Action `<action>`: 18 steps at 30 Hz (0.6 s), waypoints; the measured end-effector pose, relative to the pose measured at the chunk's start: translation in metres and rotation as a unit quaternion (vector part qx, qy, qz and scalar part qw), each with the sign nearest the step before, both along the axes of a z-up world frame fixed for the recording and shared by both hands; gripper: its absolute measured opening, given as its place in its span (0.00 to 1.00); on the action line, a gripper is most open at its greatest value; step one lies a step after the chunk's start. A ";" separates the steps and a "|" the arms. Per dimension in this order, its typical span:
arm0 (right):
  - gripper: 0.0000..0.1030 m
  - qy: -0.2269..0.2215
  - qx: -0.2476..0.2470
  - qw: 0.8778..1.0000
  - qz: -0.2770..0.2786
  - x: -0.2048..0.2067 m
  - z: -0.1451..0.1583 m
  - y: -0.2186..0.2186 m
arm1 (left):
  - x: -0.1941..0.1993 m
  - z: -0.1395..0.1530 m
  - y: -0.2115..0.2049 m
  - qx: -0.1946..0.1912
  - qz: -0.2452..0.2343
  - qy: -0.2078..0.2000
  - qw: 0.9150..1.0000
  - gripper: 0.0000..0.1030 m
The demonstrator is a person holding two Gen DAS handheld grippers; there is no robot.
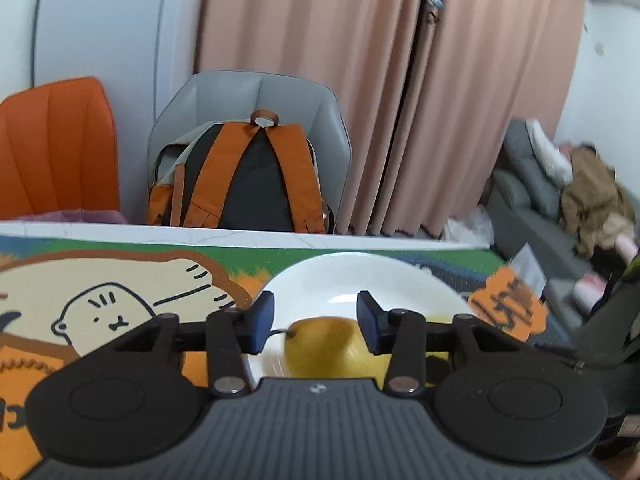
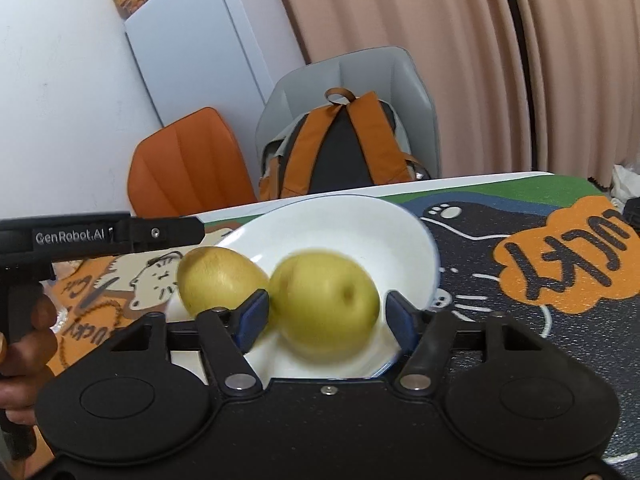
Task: Organize fruits
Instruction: 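Carry the pear with the right tool onto the white plate while the left tool carries the yellow fruit there, then open both tools to release the fruits on the plate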
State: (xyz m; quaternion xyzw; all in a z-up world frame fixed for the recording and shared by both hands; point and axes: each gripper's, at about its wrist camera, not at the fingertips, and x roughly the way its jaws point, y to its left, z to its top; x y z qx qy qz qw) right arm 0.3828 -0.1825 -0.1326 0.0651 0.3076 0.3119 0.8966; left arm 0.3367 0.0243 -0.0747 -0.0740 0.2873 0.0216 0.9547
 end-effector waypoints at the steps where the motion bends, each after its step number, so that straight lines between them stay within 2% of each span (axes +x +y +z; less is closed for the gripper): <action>1: 0.51 0.003 0.002 1.000 -0.003 0.001 0.000 -0.002 | 0.001 -0.002 -0.001 0.001 -0.001 0.005 1.000 0.38; 3: 0.49 0.008 0.013 1.000 -0.003 0.002 0.000 -0.006 | 0.003 -0.008 -0.003 -0.003 -0.008 0.019 1.000 0.38; 6: 0.49 0.004 0.007 1.000 0.000 -0.001 0.001 -0.006 | 0.001 -0.014 -0.007 0.013 -0.006 0.025 1.000 0.38; 10: 0.49 0.008 0.005 1.000 -0.002 -0.002 0.004 -0.005 | -0.003 -0.015 -0.008 0.002 -0.006 0.031 0.999 0.38; 18: 0.50 -0.004 0.018 1.000 -0.006 -0.010 0.021 -0.008 | -0.025 0.004 -0.013 0.008 -0.010 0.026 1.000 0.42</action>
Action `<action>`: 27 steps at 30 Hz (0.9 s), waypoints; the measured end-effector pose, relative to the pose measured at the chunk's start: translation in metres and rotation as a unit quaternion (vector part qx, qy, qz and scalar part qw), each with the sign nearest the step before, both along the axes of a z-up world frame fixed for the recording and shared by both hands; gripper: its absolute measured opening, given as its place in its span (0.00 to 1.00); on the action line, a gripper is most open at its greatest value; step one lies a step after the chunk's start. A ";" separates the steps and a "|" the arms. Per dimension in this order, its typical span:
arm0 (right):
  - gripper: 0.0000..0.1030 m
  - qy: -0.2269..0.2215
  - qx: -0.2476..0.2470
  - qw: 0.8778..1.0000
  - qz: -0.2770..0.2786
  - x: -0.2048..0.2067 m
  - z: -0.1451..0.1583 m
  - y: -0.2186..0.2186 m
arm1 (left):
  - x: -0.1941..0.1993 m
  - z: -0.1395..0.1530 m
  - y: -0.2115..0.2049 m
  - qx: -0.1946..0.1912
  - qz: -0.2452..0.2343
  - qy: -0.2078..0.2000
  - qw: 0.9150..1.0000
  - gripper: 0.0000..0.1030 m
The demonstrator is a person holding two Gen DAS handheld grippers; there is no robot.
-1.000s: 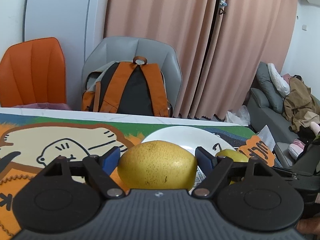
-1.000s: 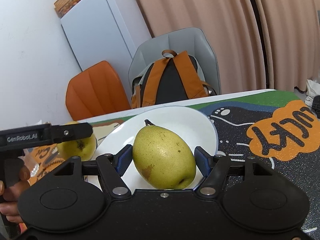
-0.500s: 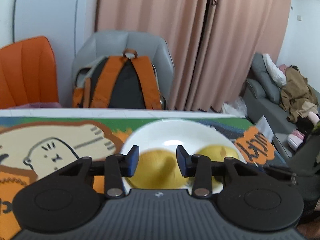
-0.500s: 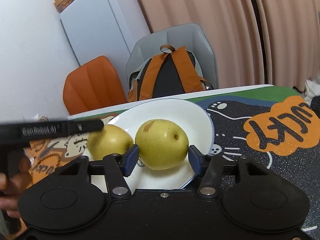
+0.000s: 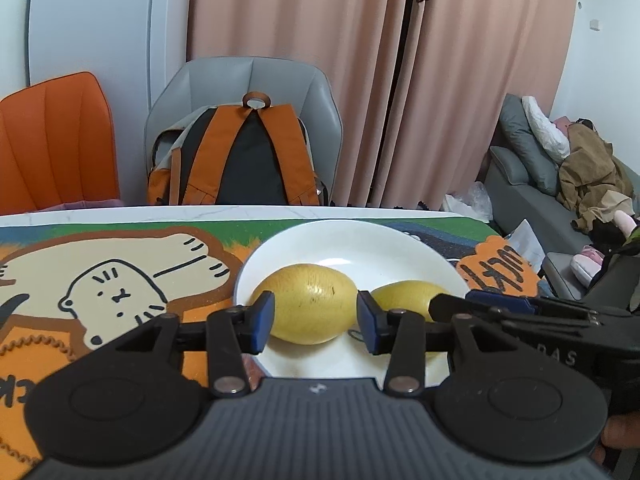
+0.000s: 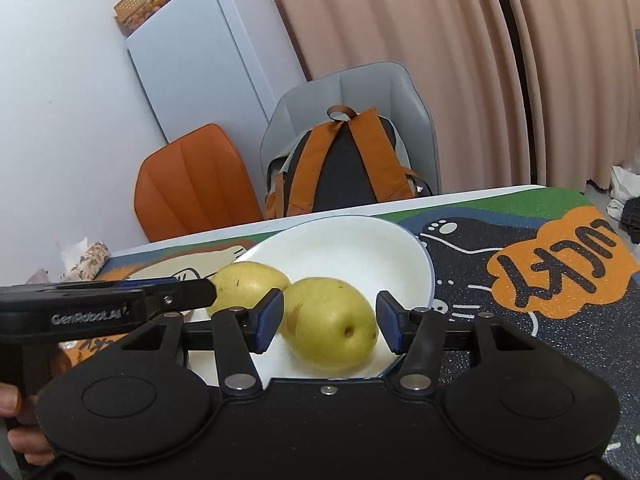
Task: Organize fruits
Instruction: 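Open both tools to release the fruits on the plate, then lift both tools away from the plate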
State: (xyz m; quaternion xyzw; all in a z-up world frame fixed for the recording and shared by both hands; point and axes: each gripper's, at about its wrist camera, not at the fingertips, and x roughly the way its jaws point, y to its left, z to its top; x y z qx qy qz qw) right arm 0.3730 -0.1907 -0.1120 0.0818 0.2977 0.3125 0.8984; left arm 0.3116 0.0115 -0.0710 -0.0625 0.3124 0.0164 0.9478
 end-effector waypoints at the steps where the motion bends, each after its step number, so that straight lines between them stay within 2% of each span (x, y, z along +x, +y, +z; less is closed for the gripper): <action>1: 0.50 0.002 -0.001 1.000 0.000 -0.002 0.001 0.000 | -0.002 0.003 0.000 0.002 0.000 0.000 1.000 0.43; 3: 0.52 0.002 -0.003 1.000 -0.001 -0.008 0.003 -0.001 | -0.010 0.008 0.001 0.002 0.005 -0.004 1.000 0.49; 6: 0.61 -0.003 -0.002 1.000 -0.005 -0.021 0.009 -0.003 | -0.021 0.013 0.001 0.003 0.006 -0.009 1.000 0.61; 9: 0.64 -0.008 -0.002 1.000 -0.006 -0.032 0.016 -0.007 | -0.034 0.018 0.001 0.002 0.004 -0.017 1.000 0.76; 12: 0.72 -0.016 -0.001 1.000 -0.009 -0.044 0.024 -0.011 | -0.046 0.021 0.001 0.001 0.013 -0.022 1.000 0.85; 27: 0.93 -0.020 0.006 0.999 -0.037 -0.088 0.034 -0.040 | -0.093 0.024 0.003 -0.017 0.033 -0.034 0.999 0.96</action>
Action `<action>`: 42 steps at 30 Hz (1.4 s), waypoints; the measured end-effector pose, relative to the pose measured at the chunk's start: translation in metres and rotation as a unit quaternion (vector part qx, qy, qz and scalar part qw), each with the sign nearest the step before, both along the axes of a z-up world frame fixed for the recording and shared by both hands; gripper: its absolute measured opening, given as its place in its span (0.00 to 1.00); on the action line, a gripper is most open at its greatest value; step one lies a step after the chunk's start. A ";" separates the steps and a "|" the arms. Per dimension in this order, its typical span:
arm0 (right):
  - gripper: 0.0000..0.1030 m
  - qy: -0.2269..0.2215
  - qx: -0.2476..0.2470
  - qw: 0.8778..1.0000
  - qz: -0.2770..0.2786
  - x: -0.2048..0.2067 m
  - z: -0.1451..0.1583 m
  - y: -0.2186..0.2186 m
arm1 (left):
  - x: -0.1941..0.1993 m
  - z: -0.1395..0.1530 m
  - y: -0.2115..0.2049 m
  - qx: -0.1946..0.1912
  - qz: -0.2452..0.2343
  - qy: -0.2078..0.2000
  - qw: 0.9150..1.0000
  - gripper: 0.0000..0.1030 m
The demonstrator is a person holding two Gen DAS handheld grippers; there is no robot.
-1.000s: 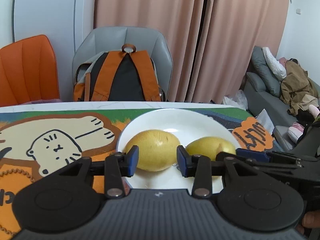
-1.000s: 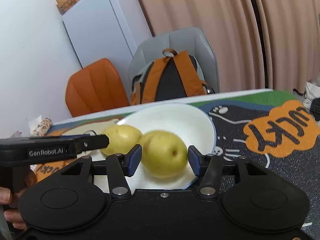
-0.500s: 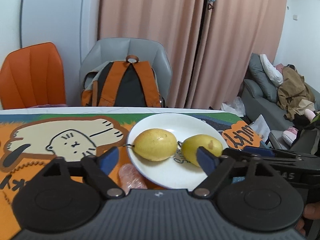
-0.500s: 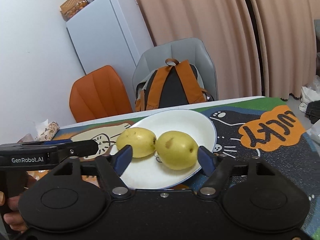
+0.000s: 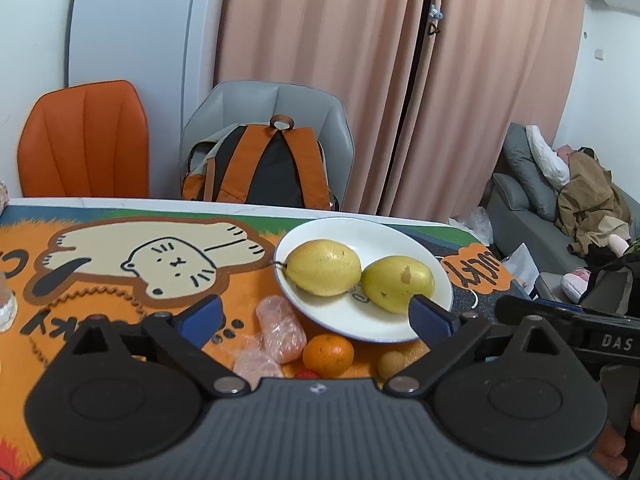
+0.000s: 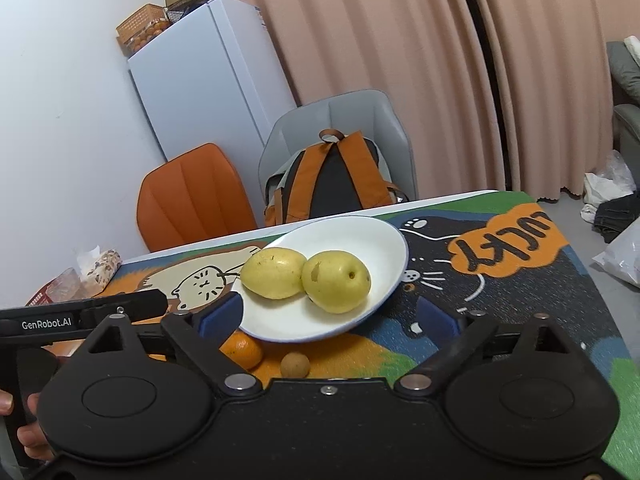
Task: Organize fruits
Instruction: 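Lift both tools away from the plate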
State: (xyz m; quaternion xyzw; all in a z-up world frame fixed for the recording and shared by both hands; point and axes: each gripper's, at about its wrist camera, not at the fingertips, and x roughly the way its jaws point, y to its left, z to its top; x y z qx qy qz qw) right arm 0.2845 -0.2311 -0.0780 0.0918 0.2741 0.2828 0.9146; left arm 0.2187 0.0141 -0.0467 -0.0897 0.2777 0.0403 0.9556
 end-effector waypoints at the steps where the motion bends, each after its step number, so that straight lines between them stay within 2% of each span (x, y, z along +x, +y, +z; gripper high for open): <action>1: 0.96 0.000 -0.001 1.000 0.000 -0.003 0.000 -0.002 | -0.003 0.000 0.000 -0.001 0.000 0.001 1.000 0.96; 3: 1.00 -0.002 -0.004 1.000 -0.002 -0.009 0.001 -0.005 | -0.009 -0.001 0.001 -0.006 -0.002 0.001 1.000 0.97; 12: 1.00 0.000 -0.008 1.000 -0.011 -0.032 -0.002 -0.016 | -0.035 -0.005 0.006 -0.024 -0.006 -0.007 1.000 0.98; 31: 1.00 0.018 -0.029 0.999 -0.011 -0.060 -0.018 -0.027 | -0.064 -0.023 -0.005 -0.027 -0.018 0.013 0.999 0.98; 38: 1.00 0.024 -0.041 0.999 -0.014 -0.063 -0.025 -0.031 | -0.067 -0.029 -0.001 -0.024 -0.018 0.015 0.999 0.96; 42: 0.96 0.025 -0.046 0.999 -0.015 -0.062 -0.030 -0.032 | -0.067 -0.033 0.007 -0.025 -0.009 0.018 0.999 0.88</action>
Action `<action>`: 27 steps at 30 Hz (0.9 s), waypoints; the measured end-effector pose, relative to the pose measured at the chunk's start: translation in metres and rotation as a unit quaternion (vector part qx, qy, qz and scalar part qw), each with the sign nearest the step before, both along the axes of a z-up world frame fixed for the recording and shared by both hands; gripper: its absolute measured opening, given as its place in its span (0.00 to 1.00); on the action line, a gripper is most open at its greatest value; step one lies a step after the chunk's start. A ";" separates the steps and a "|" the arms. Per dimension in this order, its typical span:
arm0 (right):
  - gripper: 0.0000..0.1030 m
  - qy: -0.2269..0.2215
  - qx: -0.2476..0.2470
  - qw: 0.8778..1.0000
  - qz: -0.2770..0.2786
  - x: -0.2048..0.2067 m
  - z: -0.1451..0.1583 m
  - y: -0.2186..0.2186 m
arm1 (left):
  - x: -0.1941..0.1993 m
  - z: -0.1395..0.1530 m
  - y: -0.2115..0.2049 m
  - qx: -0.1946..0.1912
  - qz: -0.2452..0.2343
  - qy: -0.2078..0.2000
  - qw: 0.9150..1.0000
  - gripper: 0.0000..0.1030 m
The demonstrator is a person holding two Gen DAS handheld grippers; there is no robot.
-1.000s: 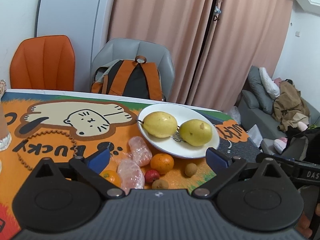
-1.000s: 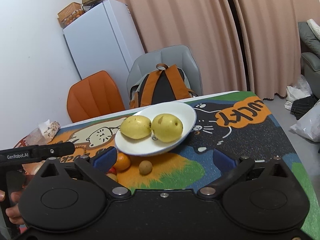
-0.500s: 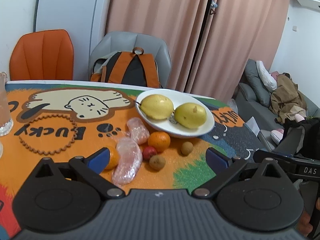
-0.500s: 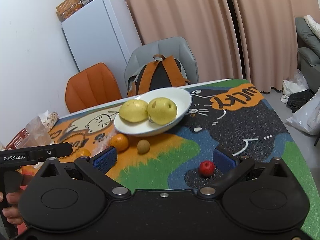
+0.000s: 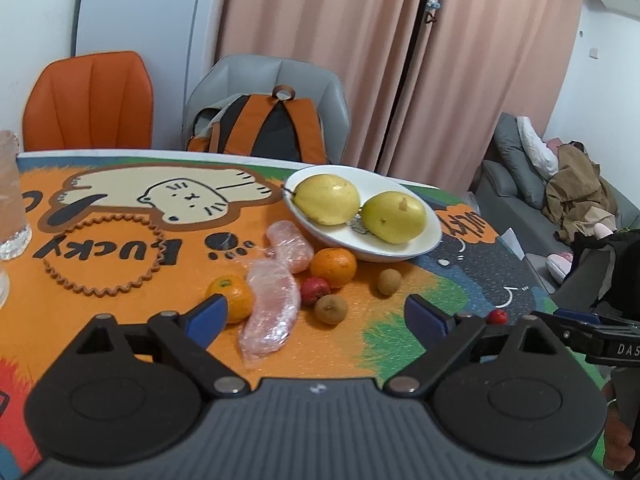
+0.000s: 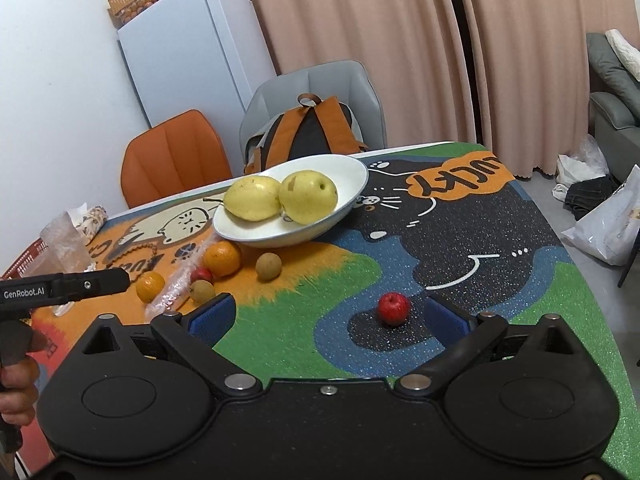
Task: Organize fruits
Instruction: 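Grasp the small red fruit with the right tool while the left tool grasps a mandarin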
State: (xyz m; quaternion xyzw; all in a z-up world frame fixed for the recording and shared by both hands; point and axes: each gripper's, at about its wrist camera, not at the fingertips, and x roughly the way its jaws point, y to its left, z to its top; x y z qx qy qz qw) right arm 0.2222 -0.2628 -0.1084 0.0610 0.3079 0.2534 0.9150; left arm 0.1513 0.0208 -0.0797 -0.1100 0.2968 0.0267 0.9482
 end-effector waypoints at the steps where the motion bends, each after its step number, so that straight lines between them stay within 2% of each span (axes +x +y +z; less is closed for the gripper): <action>1: 0.92 0.002 -0.001 1.000 -0.001 0.001 -0.002 0.000 | 0.000 -0.001 0.002 0.000 0.002 0.002 1.000 0.86; 8: 0.76 0.015 -0.004 1.000 -0.002 0.008 -0.013 0.001 | 0.003 -0.009 0.016 -0.002 0.017 0.009 1.000 0.75; 14: 0.69 0.020 -0.005 1.000 -0.008 0.013 -0.019 0.001 | 0.012 -0.016 0.029 -0.009 0.035 0.015 0.999 0.62; 21: 0.65 0.026 -0.011 0.999 -0.017 0.023 -0.026 0.002 | 0.025 -0.027 0.045 -0.016 0.061 0.022 0.998 0.60; 27: 0.54 0.039 -0.018 0.999 -0.022 0.033 -0.033 0.005 | 0.036 -0.034 0.049 -0.017 0.065 0.031 0.997 0.59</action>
